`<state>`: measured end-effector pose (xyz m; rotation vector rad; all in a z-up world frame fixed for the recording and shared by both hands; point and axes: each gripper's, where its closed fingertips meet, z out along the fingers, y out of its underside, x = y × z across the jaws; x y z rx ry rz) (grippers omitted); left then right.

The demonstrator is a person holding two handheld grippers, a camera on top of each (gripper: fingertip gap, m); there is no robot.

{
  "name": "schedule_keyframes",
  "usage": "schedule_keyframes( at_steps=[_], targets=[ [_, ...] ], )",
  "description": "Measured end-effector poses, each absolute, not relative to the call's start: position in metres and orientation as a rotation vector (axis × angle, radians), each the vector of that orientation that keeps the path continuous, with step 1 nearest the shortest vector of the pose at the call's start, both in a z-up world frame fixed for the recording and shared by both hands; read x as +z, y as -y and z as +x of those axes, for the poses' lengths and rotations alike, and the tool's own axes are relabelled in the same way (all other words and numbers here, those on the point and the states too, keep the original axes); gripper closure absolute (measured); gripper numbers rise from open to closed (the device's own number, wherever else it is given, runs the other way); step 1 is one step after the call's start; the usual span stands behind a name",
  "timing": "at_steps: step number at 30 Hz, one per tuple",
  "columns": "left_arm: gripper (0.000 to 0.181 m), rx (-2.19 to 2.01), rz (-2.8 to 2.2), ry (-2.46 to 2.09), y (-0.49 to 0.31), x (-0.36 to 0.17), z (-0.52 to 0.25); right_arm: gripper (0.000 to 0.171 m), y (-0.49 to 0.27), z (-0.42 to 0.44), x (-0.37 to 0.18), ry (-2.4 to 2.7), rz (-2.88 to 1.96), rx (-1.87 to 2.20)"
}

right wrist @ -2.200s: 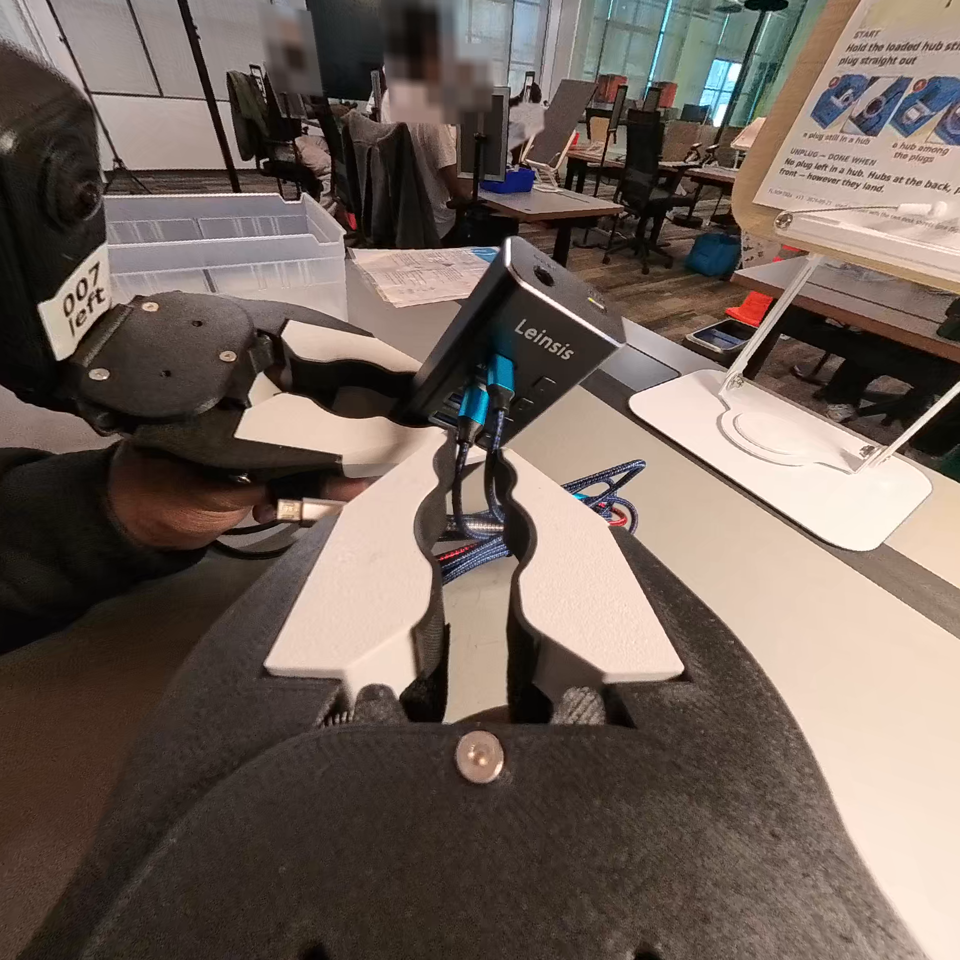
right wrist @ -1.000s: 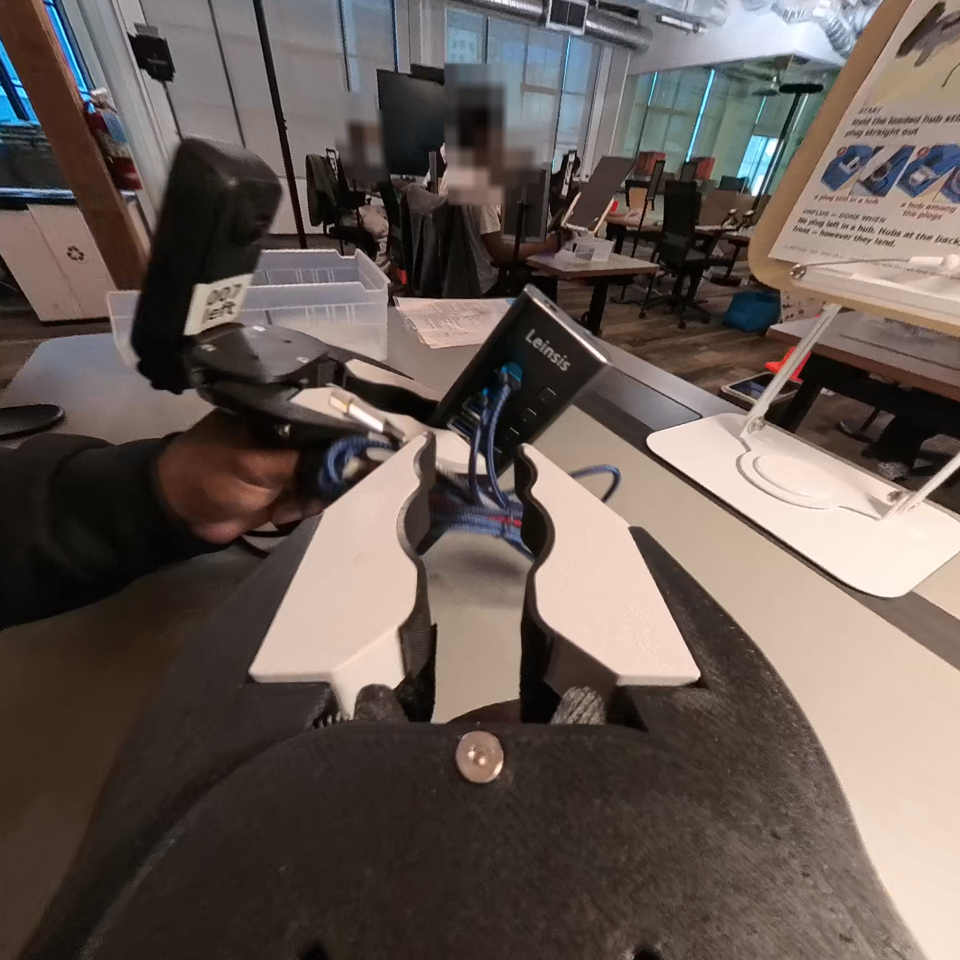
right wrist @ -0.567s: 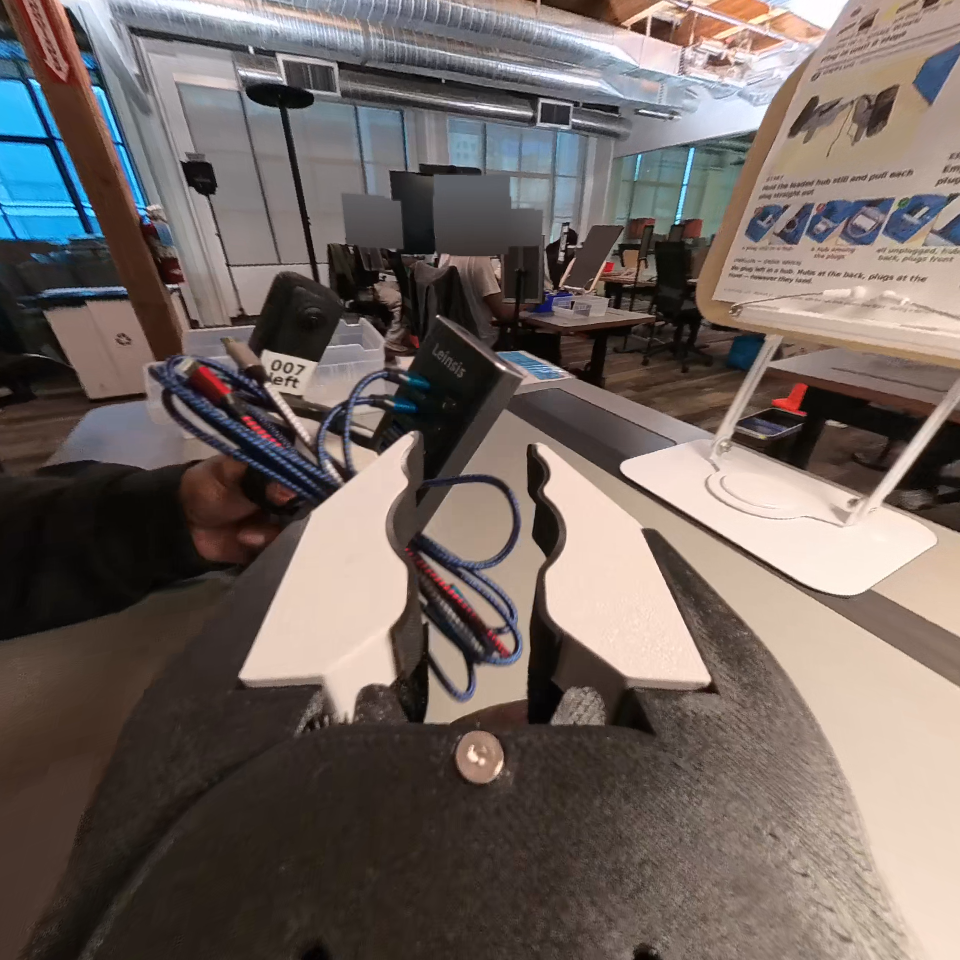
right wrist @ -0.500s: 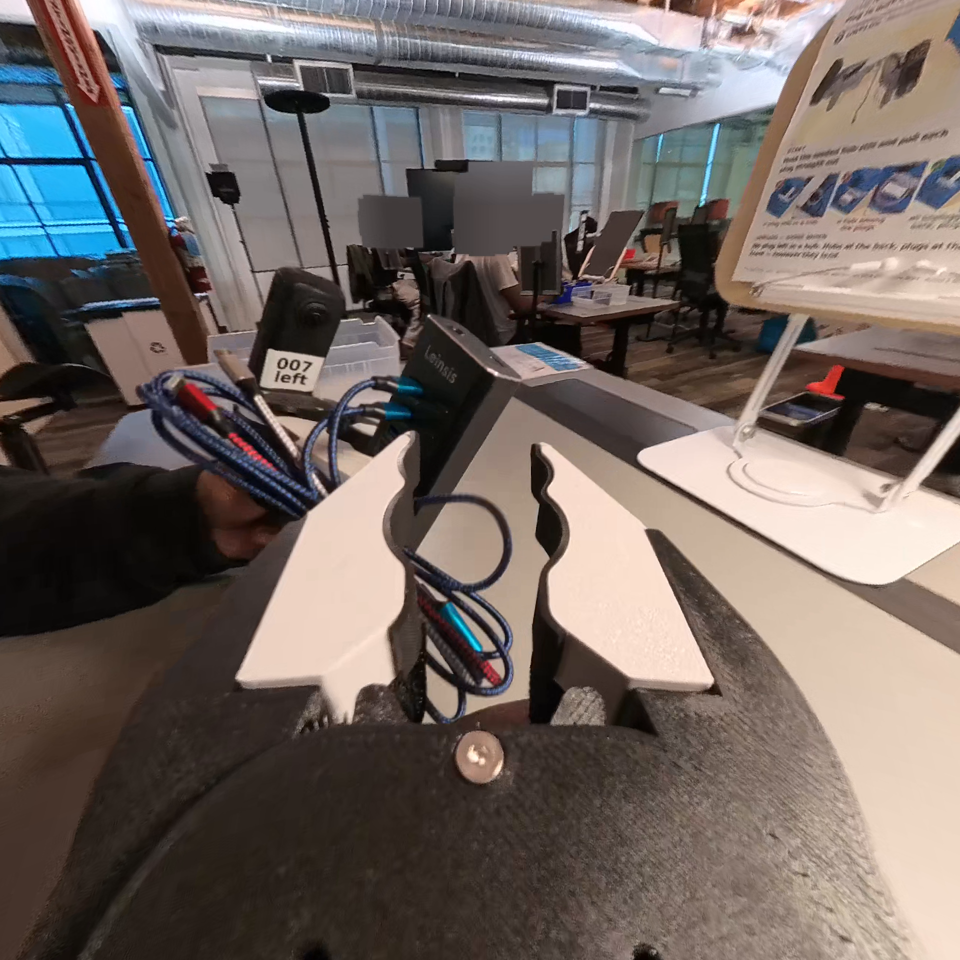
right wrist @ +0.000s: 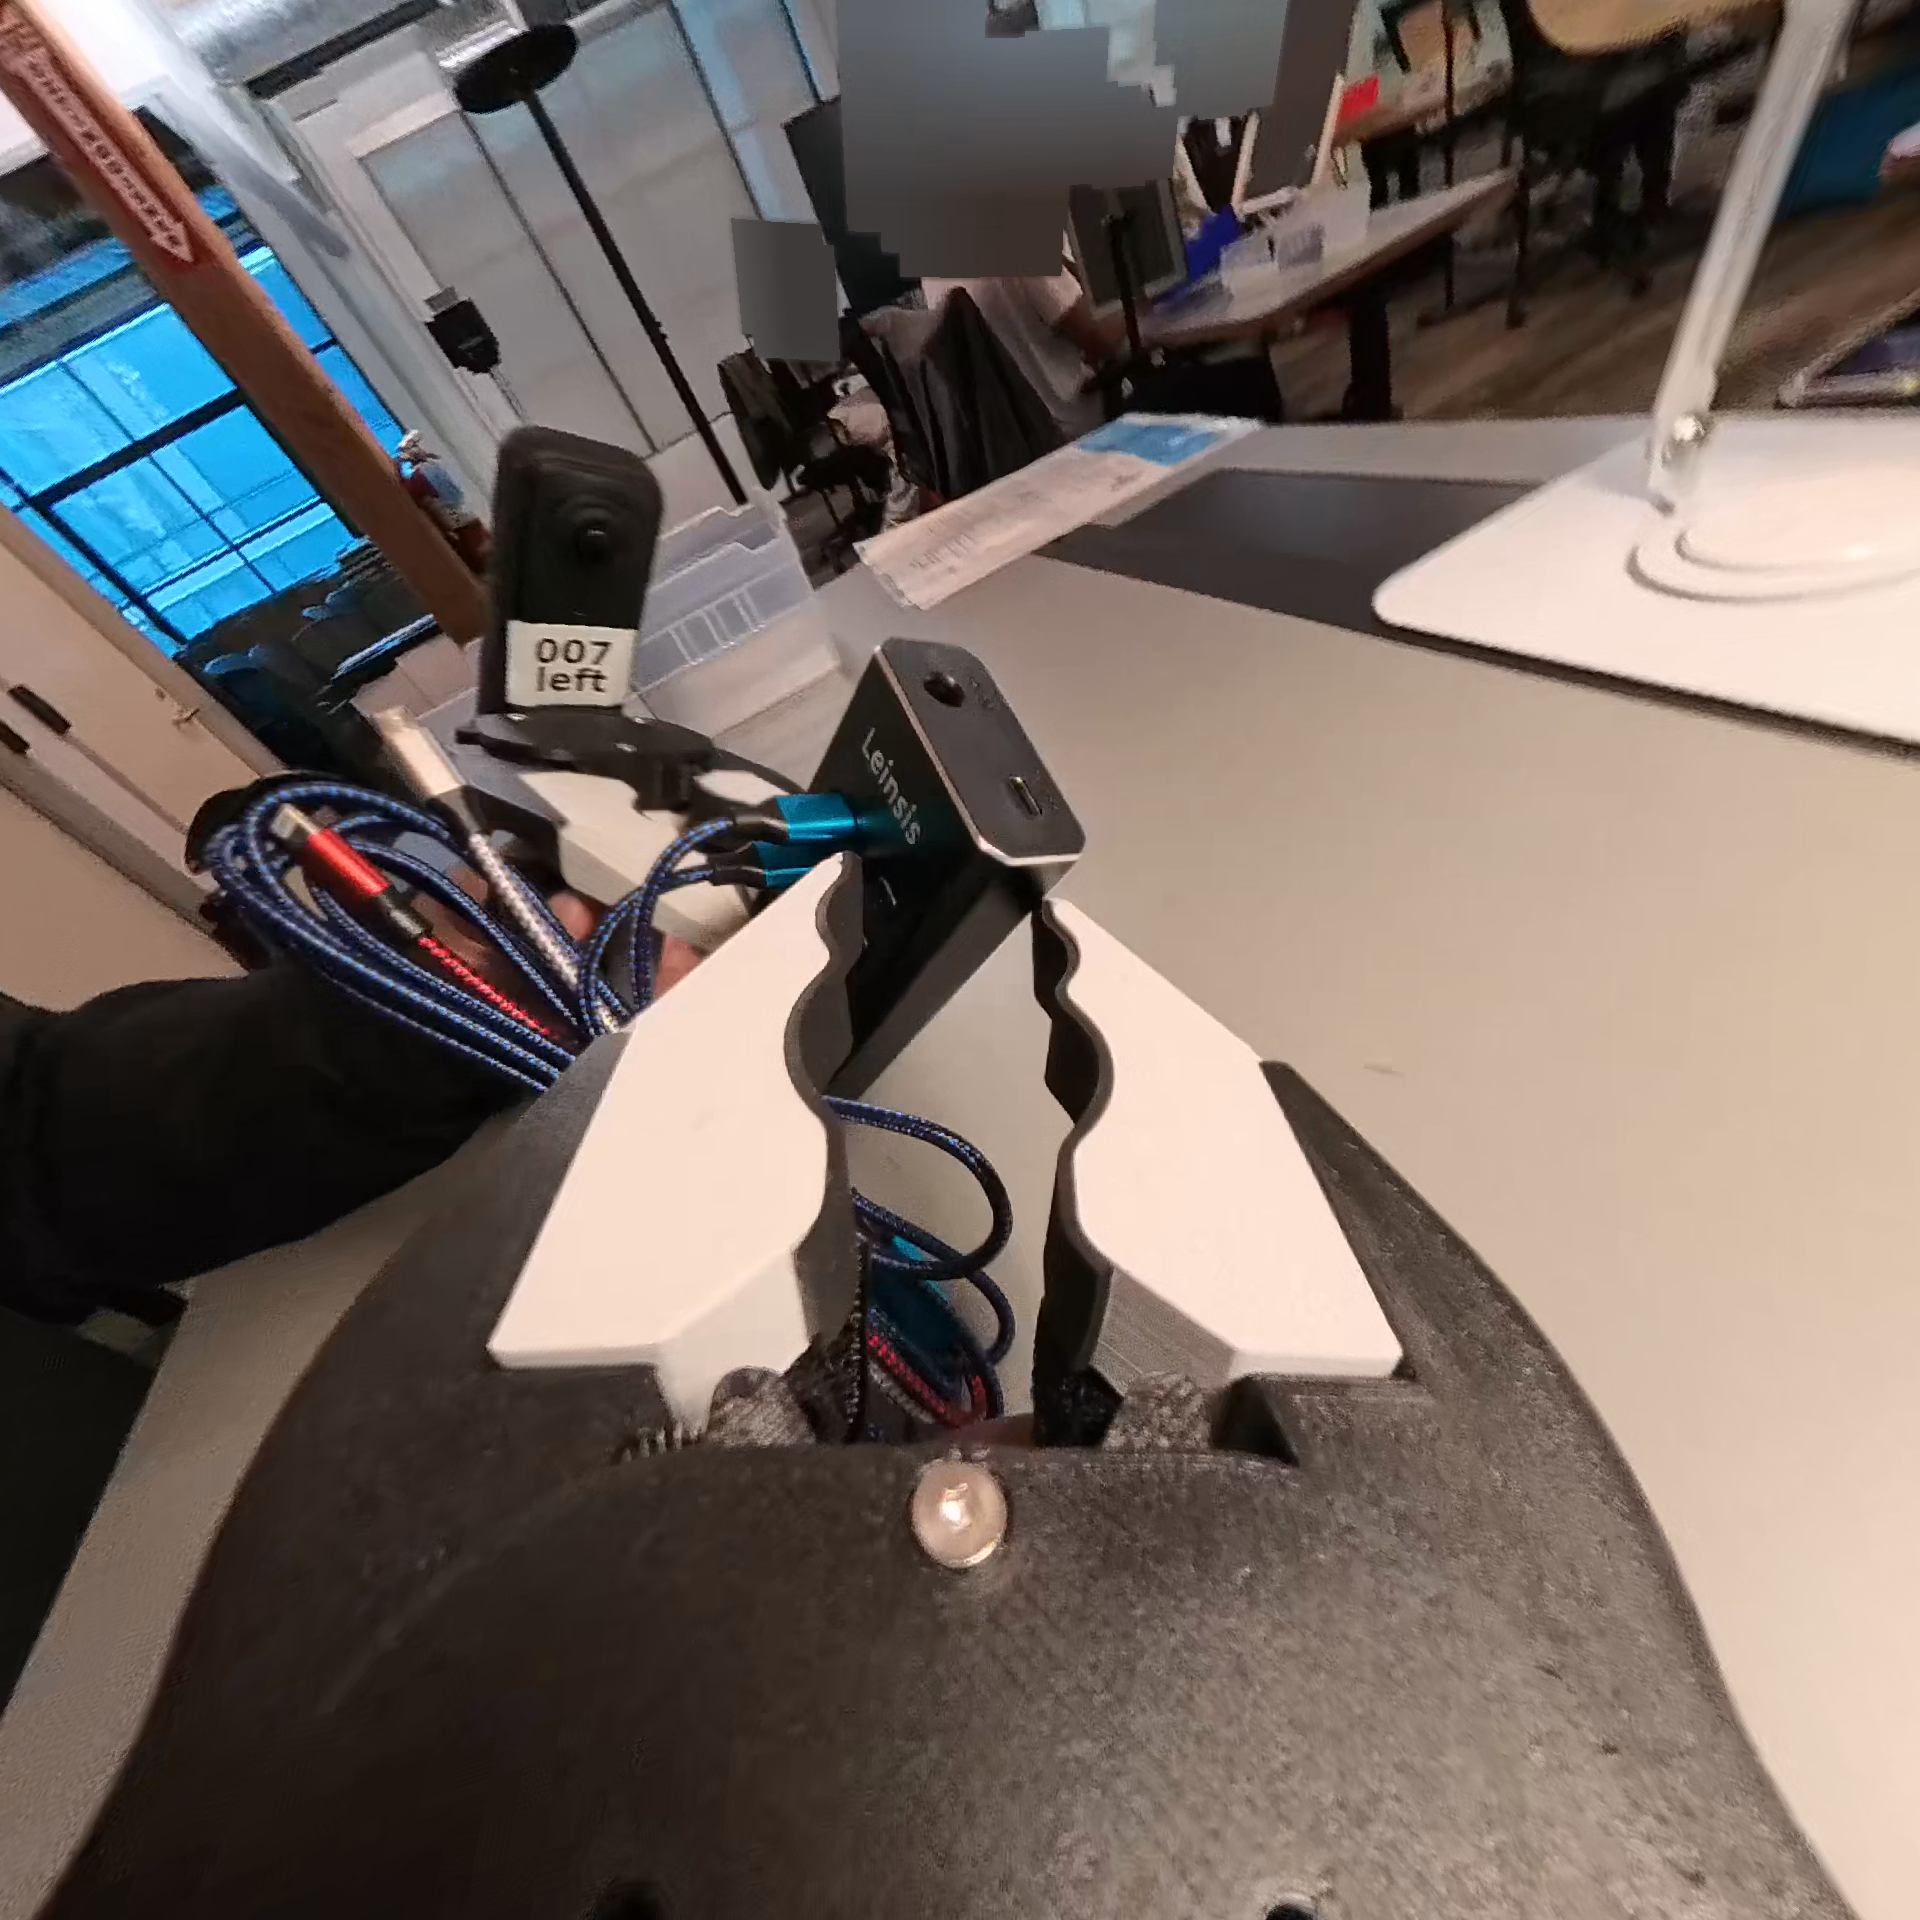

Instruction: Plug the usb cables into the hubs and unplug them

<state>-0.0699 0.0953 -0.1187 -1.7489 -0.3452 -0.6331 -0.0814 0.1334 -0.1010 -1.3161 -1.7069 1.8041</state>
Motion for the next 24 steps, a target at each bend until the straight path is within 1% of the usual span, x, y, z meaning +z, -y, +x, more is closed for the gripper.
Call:
schedule_keyframes(
  at_steps=[5, 8, 11, 16, 18, 21, 24],
  targets=[
    [0.148, -0.559, -1.743, 0.409, -0.086, -0.114, -0.090, 0.141, -0.157, -0.091, -0.137, 1.684, -1.630, 1.680],
    [0.148, -0.528, -1.788, 0.426, -0.086, -0.121, -0.092, 0.143, -0.166, -0.093, -0.153, 1.654, -1.799, 1.643],
    [0.148, -0.505, -1.812, 0.440, -0.086, -0.127, -0.094, 0.141, -0.169, -0.093, -0.159, 1.652, -1.852, 1.618],
    [0.147, -0.422, -1.831, 0.507, -0.076, -0.128, -0.112, 0.148, -0.176, -0.095, -0.168, 1.680, -1.855, 1.447],
    [0.146, -0.374, -1.822, 0.524, -0.068, -0.118, -0.123, 0.150, -0.187, -0.095, -0.169, 1.689, -1.786, 1.304],
    [0.141, -0.264, -1.782, 0.528, -0.044, -0.088, -0.143, 0.138, -0.197, -0.095, -0.168, 1.711, -1.684, 1.176],
    [0.135, -0.046, -1.768, 0.571, -0.001, -0.066, -0.170, 0.136, -0.200, -0.096, -0.164, 1.693, -1.641, 1.193]
  ],
)
